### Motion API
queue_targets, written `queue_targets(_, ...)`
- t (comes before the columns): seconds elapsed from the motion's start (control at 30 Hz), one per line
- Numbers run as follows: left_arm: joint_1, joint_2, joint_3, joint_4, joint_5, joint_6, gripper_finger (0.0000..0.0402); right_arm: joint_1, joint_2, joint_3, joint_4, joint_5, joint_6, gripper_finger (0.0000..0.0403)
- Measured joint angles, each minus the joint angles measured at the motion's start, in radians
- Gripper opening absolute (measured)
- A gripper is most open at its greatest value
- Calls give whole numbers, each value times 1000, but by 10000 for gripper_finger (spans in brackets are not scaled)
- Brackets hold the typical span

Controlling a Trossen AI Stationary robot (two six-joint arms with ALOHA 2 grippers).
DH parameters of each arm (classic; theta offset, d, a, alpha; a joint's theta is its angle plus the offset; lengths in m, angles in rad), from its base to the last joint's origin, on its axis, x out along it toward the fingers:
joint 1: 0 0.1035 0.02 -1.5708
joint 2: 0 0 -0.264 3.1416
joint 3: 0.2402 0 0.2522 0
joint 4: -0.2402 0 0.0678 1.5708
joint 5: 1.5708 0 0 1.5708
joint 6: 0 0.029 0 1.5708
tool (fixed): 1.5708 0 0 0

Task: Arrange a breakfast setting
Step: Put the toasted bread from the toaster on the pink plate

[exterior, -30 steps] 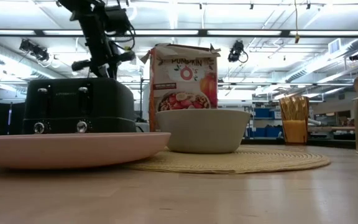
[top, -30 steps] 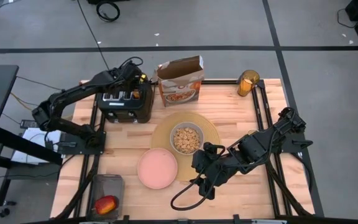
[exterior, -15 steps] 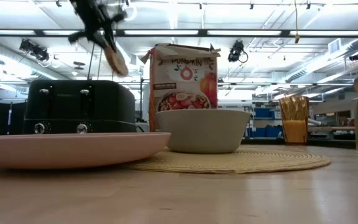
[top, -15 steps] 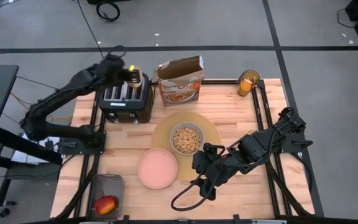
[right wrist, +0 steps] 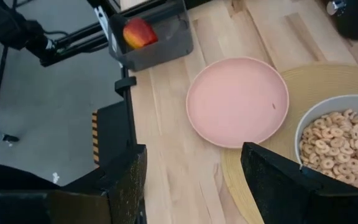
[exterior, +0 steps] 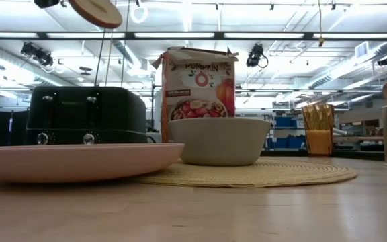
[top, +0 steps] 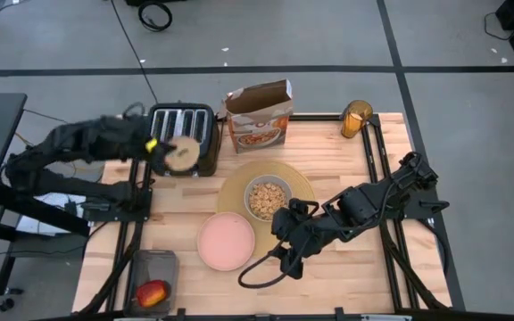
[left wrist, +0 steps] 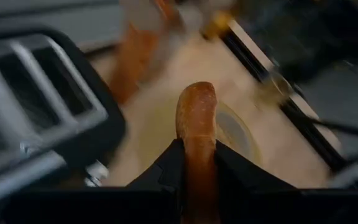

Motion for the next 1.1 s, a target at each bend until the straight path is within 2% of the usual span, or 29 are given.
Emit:
queue_targets(0.13, -214, -23, -155, 127, 0, -114, 64, -12, 0, 0, 19, 0, 0, 266)
queue_targets(0.3, -443, 20, -329, 394, -45, -207, 64, -17, 0, 0, 22, 0, 10, 266)
queue_targets(0.43, -567, 100, -438, 567, -116, -319, 64, -17, 0, 0, 22, 0, 15, 266)
queue_targets(0.53, -634, 171, -488, 617, -172, -428, 64, -17, 0, 0, 22, 0, 36, 266)
queue_targets(0.73, -692, 274, -537, 658, -187, -543, 64, -19, 0, 0, 22, -4, 36, 266)
queue_targets(0.93, -676, 331, -580, 763, -66, -541, 64, -30, 0, 0, 22, -8, 35, 266)
queue_targets(1.1, -661, 367, -641, 863, -50, -548, 64, -39, 0, 0, 23, -24, 35, 266)
